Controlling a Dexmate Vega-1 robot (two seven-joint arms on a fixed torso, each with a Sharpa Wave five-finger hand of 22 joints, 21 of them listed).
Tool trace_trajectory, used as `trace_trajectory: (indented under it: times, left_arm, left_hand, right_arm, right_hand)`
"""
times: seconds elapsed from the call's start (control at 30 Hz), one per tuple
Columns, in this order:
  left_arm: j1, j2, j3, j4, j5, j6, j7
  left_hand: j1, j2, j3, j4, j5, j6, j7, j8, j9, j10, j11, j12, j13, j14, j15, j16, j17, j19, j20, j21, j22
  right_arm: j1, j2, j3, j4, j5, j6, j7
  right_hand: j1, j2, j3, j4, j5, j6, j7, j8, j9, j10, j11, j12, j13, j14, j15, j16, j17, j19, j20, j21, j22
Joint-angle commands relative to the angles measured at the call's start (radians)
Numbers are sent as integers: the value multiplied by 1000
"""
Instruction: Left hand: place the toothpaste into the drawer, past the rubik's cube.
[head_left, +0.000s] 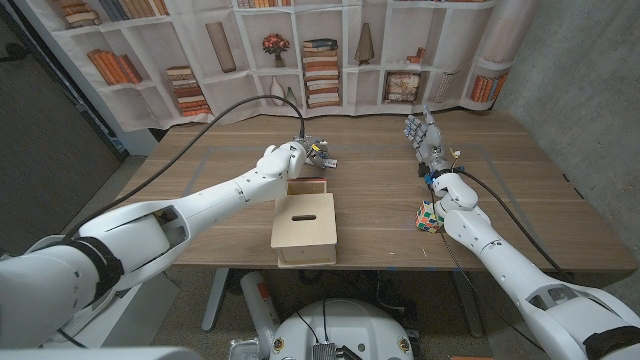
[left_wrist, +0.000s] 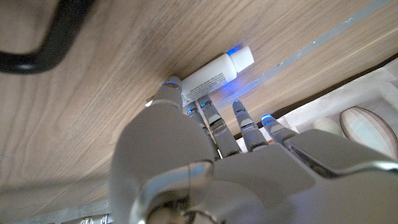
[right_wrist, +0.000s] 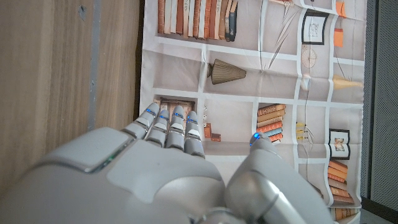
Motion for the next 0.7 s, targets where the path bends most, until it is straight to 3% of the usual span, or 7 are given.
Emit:
trace_trajectory:
  times: [0.03, 0.4, 0.7]
  left_arm:
    - [6, 2, -1, -17, -1, 13, 5]
    - [13, 9, -5, -46, 6, 35, 5]
    - [26, 24, -17, -85, 15, 63, 5]
  left_hand:
    - [19, 4, -3, -2, -7, 148, -40, 14, 11, 61, -23, 8, 3, 19, -151, 6, 4, 8, -8, 5, -1]
    - [53, 20, 1, -8, -20, 215, -40, 33, 11, 128, -23, 6, 3, 61, -151, 9, 5, 28, -25, 6, -2]
    - [58, 18, -2, -9, -25, 224, -41, 34, 10, 139, -23, 2, 2, 64, -150, 7, 5, 28, -26, 4, -2]
  right_arm:
    - [-9, -3, 0, -13, 1, -2, -4]
    - [-19, -10, 3, -28, 3, -6, -9]
    - [-20, -13, 4, -33, 6, -10, -7]
  right_hand:
    - [1, 8, -2, -5, -2, 8, -1, -1, 2, 7, 0, 1, 5, 5, 2, -1, 1, 3, 1, -4, 3]
    - [0, 8, -3, -6, -3, 9, -1, 0, 2, 7, 0, 1, 5, 6, 2, 0, 1, 3, 2, -8, 3]
    - [0, 9, -4, -6, -3, 8, -1, -1, 2, 8, 4, 2, 5, 6, 2, -1, 1, 5, 2, -12, 3]
